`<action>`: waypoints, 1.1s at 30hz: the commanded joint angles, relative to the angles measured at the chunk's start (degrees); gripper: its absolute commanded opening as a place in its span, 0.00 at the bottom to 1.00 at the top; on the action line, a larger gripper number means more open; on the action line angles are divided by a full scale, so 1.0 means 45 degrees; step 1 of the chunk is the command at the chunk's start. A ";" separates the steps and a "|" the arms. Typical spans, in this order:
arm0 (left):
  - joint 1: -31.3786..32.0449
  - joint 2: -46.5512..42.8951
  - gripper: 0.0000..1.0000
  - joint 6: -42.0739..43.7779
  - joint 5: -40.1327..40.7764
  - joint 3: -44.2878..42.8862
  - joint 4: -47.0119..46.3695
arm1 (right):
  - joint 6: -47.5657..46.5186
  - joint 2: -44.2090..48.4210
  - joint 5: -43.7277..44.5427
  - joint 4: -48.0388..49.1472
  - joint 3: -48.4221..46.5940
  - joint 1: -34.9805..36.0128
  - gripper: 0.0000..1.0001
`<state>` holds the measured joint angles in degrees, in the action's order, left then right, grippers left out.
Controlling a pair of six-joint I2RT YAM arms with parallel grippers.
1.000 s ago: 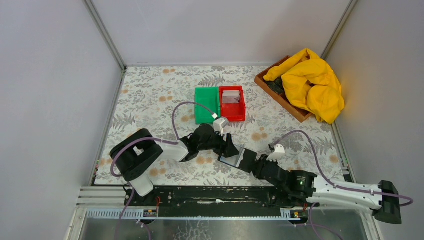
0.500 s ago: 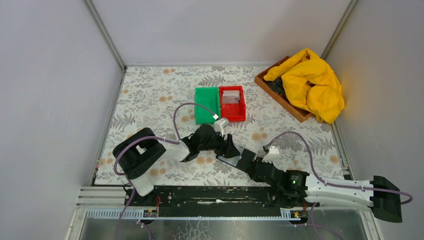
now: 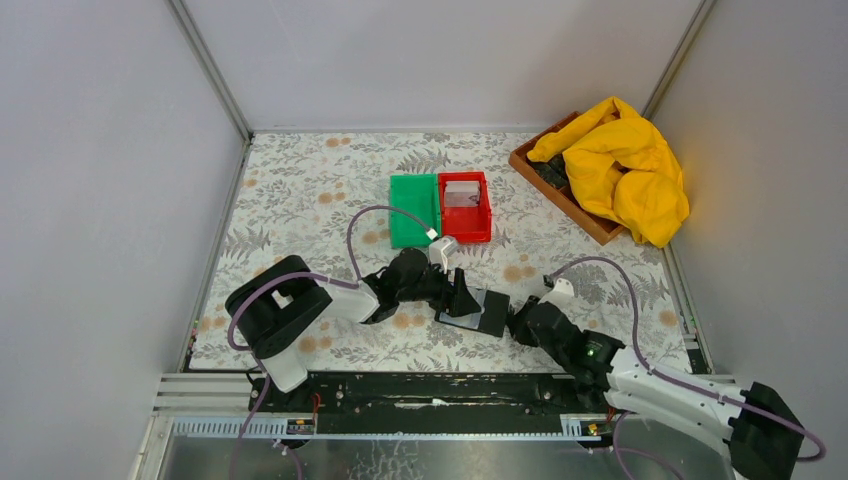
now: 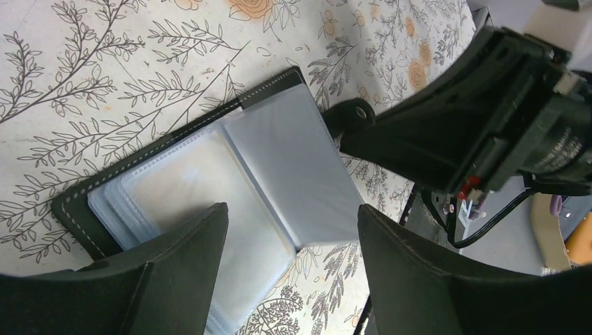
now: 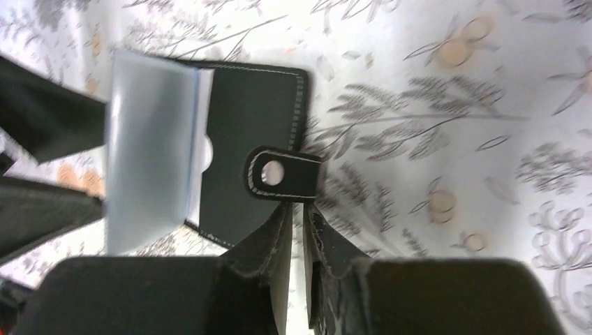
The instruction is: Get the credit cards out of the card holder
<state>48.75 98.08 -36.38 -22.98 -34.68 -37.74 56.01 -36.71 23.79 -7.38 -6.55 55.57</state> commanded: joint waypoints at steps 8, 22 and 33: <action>-0.0032 -0.0137 0.76 0.0037 -0.0164 -0.0092 -0.0668 | -0.3051 -0.3110 -0.1862 0.1934 -0.1395 -0.2369 0.18; -0.0279 -0.0058 0.84 -0.0436 -0.0756 0.0161 -0.1540 | -0.7007 -0.3348 -0.4363 0.2720 -0.3842 -0.5183 0.64; -0.0322 0.0106 0.83 -0.0290 -0.0668 0.0106 -0.1579 | -0.7396 -0.2095 -0.8075 0.7100 -0.2197 -0.5601 0.00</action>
<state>47.46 98.08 -38.13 -25.54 -34.00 -41.45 23.90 -51.20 -4.67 13.43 -19.35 30.68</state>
